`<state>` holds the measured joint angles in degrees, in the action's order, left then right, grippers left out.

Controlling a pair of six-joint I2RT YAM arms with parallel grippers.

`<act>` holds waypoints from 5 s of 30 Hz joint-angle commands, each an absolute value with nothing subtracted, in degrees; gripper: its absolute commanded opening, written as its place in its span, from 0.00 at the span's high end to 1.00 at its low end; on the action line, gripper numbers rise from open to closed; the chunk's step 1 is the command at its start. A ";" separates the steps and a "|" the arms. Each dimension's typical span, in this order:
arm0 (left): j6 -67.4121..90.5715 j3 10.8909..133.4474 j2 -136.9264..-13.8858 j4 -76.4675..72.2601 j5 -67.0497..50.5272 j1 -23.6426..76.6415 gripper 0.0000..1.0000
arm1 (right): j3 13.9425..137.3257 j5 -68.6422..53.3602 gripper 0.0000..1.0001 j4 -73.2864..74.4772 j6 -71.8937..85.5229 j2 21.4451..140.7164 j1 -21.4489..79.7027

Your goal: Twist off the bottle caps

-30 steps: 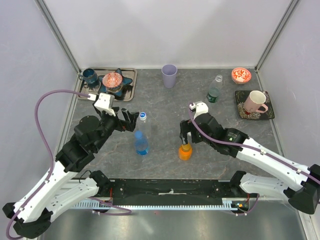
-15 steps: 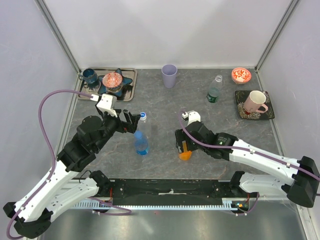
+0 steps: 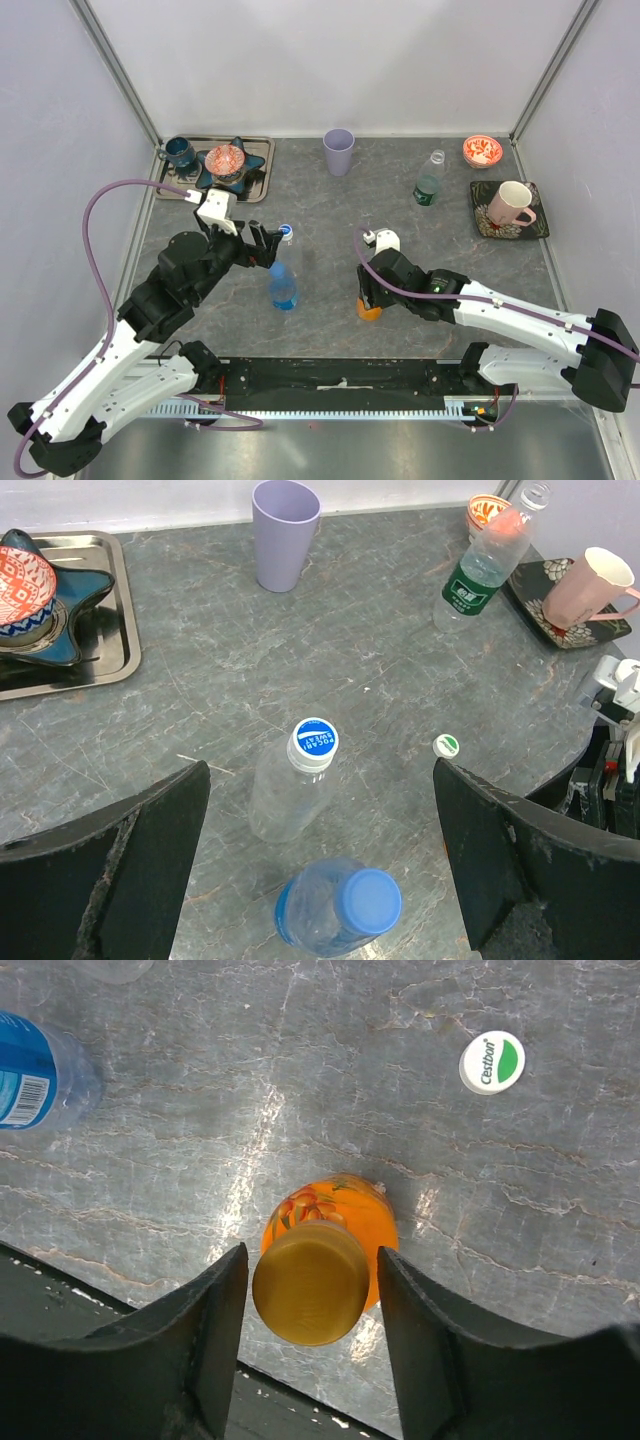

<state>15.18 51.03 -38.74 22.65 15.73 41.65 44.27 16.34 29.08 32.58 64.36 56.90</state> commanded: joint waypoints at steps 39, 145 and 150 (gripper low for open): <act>57.05 67.76 -71.72 -36.24 -73.38 22.32 0.00 | 85.95 -24.52 1.00 27.34 38.50 63.28 37.62; 25.55 68.65 -63.46 -13.70 -64.04 41.22 0.64 | 85.87 -26.98 1.00 31.38 13.28 61.00 39.37; 32.68 68.47 -66.18 -20.99 -71.88 40.43 0.63 | 85.34 -32.33 1.00 30.15 12.22 60.56 39.46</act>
